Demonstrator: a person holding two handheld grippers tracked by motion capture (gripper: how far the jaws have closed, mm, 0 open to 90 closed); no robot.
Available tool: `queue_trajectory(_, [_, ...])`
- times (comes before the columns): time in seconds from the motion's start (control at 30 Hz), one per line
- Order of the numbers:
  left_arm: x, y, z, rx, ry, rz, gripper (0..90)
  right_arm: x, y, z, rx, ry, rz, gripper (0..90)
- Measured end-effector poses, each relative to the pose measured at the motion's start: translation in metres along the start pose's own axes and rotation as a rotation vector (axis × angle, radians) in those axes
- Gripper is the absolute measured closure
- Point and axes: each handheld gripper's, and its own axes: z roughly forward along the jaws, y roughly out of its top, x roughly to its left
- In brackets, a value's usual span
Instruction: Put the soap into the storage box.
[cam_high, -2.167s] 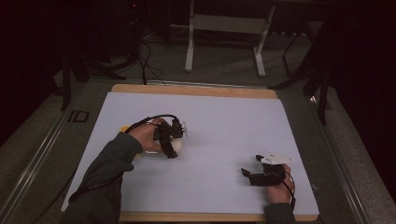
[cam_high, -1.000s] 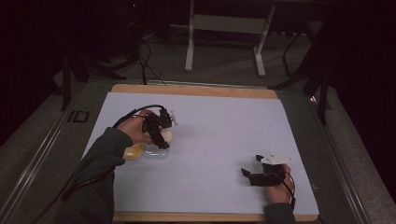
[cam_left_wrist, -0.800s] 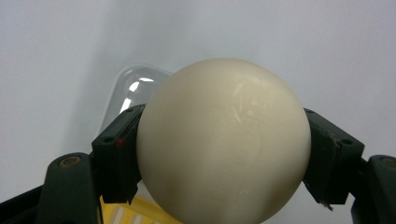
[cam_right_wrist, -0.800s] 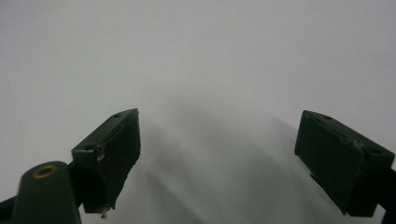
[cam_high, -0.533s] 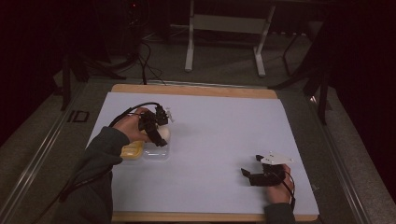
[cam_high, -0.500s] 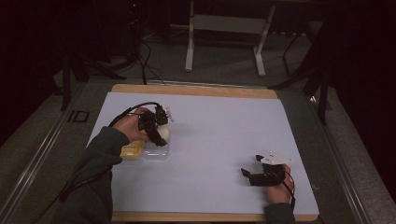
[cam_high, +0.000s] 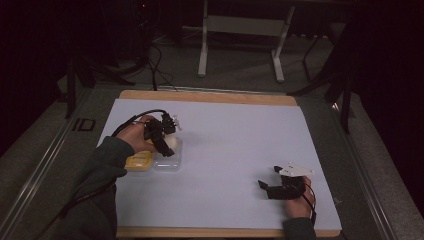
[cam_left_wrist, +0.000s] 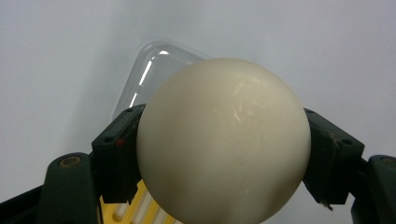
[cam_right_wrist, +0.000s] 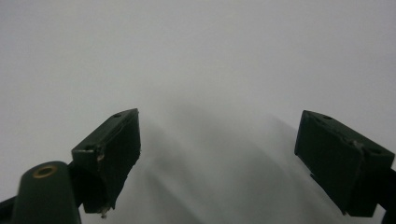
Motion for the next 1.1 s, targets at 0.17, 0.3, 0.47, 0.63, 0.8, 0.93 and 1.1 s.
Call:
queue_trajectory(0.17, [0.003,-0.006,-0.002,-0.001,0.004,-0.017,25.5,0.0,0.0,0.0,0.001,-0.002,-0.001,14.2])
queue_trajectory(0.3, [0.005,-0.011,-0.003,0.0,0.007,-0.028,25.5,0.0,0.0,0.0,0.001,-0.003,-0.004,14.2])
queue_trajectory(0.47, [0.01,-0.019,-0.002,0.006,0.005,-0.049,25.5,0.0,0.0,0.0,0.001,-0.005,-0.005,14.2])
queue_trajectory(0.63, [0.013,-0.026,-0.002,0.005,0.005,-0.071,25.4,0.001,0.0,0.0,0.002,-0.005,-0.004,14.2])
queue_trajectory(0.8, [0.017,-0.032,-0.003,0.004,0.005,-0.092,25.4,0.001,0.0,0.0,0.002,-0.006,-0.007,14.2])
queue_trajectory(0.93, [0.021,-0.037,-0.003,0.015,0.011,-0.101,25.5,0.001,0.0,0.0,0.002,-0.006,-0.005,14.2])
queue_trajectory(1.1, [0.023,-0.041,-0.003,0.014,0.013,-0.116,25.5,0.001,0.0,0.0,0.001,-0.006,-0.008,14.2])
